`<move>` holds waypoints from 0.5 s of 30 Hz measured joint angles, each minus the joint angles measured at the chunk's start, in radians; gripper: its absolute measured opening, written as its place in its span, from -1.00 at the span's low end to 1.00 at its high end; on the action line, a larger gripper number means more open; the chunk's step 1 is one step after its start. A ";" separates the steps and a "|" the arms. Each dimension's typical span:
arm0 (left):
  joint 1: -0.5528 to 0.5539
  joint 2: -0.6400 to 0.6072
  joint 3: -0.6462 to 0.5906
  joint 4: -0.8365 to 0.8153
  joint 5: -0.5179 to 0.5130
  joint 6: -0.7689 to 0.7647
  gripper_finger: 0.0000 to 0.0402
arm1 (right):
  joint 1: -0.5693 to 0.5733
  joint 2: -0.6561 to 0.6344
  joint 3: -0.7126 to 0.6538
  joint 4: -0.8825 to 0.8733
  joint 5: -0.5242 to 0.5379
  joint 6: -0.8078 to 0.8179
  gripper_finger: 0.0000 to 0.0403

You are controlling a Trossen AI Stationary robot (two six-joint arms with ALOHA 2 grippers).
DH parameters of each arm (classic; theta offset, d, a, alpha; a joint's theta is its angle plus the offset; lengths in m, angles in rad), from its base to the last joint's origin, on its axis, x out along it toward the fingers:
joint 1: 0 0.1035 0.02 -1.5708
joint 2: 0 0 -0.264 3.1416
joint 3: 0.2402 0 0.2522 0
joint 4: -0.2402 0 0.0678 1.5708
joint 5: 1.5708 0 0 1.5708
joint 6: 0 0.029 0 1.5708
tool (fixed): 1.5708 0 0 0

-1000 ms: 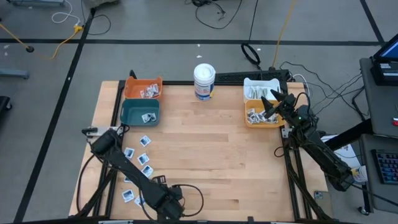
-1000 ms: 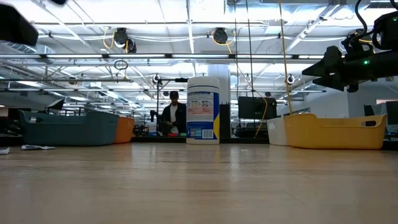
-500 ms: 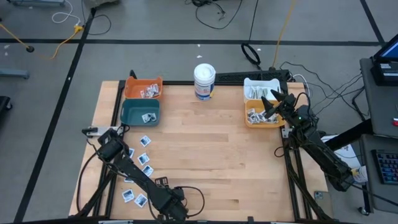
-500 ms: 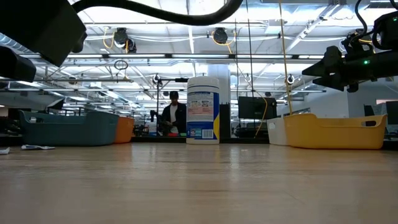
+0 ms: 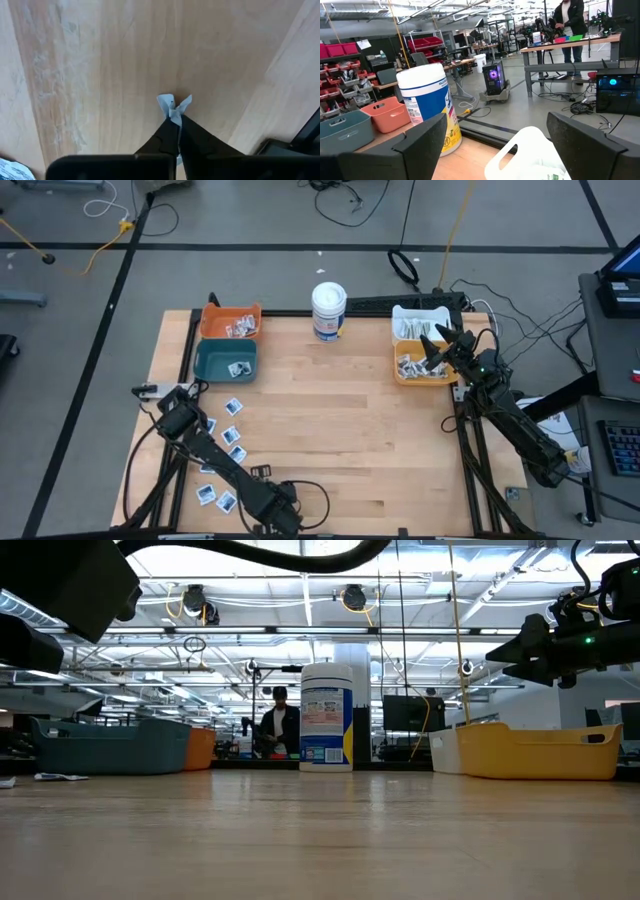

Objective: Pick & Place First Aid Supplies
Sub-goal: Put the blue pad into the blue bin

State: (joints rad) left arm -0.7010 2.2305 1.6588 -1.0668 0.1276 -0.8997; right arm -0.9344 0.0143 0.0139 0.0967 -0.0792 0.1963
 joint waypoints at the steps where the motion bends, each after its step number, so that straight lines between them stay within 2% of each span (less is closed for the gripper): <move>1: 0.002 -0.006 0.000 -0.003 0.001 0.002 -0.94 | 0.000 0.000 0.000 0.000 0.000 0.000 0.67; 6: 0.030 -0.053 -0.007 -0.073 -0.010 0.045 -0.98 | 0.000 0.000 0.000 0.000 0.000 0.000 0.67; 15: 0.127 -0.226 -0.004 -0.161 -0.005 0.137 -0.98 | 0.000 0.000 0.000 0.000 0.000 0.000 0.67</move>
State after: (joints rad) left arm -0.5743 2.0045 1.6547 -1.2273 0.1230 -0.7624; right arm -0.9341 0.0143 0.0141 0.0967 -0.0792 0.1965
